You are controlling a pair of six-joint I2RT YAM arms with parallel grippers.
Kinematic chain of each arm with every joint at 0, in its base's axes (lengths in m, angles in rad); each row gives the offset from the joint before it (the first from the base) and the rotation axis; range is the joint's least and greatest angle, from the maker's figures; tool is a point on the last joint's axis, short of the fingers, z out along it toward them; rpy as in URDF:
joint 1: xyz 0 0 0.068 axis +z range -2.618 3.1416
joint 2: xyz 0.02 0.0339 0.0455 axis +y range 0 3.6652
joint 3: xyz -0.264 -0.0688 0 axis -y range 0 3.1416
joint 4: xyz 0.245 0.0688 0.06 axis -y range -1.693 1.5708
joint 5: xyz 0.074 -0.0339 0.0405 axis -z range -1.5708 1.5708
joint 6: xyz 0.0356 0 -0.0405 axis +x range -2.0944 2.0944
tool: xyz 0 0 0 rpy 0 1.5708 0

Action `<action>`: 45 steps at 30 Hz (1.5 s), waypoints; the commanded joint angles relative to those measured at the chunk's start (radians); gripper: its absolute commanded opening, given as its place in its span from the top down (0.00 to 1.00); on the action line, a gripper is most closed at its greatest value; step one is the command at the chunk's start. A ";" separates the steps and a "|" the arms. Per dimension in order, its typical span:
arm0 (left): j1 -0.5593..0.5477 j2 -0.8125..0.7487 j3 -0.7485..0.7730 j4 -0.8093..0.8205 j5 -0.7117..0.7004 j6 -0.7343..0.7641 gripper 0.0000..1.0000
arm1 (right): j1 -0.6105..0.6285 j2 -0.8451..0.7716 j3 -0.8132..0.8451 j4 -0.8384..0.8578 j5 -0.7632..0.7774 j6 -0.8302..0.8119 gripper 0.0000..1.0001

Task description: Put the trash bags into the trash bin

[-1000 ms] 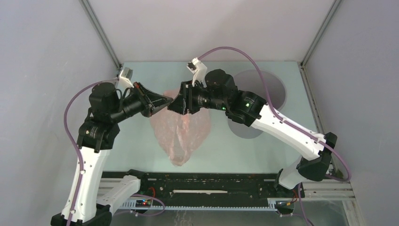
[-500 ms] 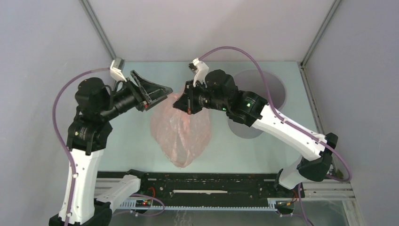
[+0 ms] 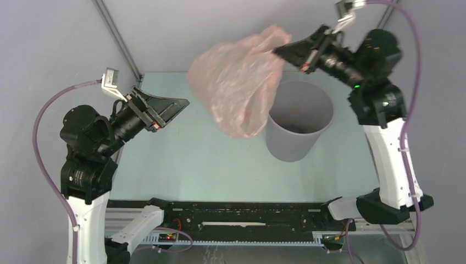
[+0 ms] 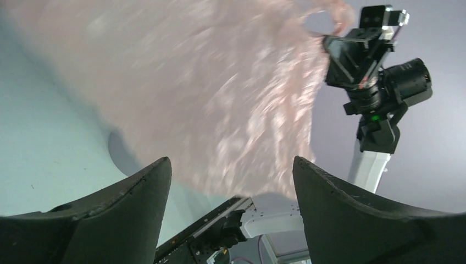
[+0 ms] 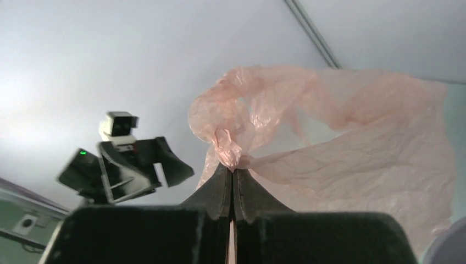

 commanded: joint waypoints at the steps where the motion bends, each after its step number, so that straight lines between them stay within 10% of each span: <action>1: -0.003 0.001 -0.048 0.079 -0.013 -0.023 0.14 | -0.237 -0.011 0.019 0.029 -0.391 0.191 1.00; 9: -0.008 0.019 -0.106 0.129 -0.003 -0.057 0.14 | -0.615 -0.199 -0.273 0.068 -0.598 0.328 1.00; 14: -0.067 0.061 -0.121 0.147 -0.022 -0.062 0.14 | -0.771 -0.261 -0.232 -0.224 -0.588 0.117 1.00; 20: -0.208 0.154 -0.114 0.176 -0.079 -0.056 0.15 | -0.786 -0.210 0.060 -0.636 -0.380 -0.147 1.00; 28: -0.318 0.350 -0.123 0.257 -0.145 -0.025 0.22 | -0.786 -0.210 0.159 -0.770 -0.340 -0.204 1.00; 45: -0.436 0.712 -0.003 0.293 -0.164 -0.071 0.53 | -0.786 -0.389 -0.019 -0.479 -0.365 -0.018 1.00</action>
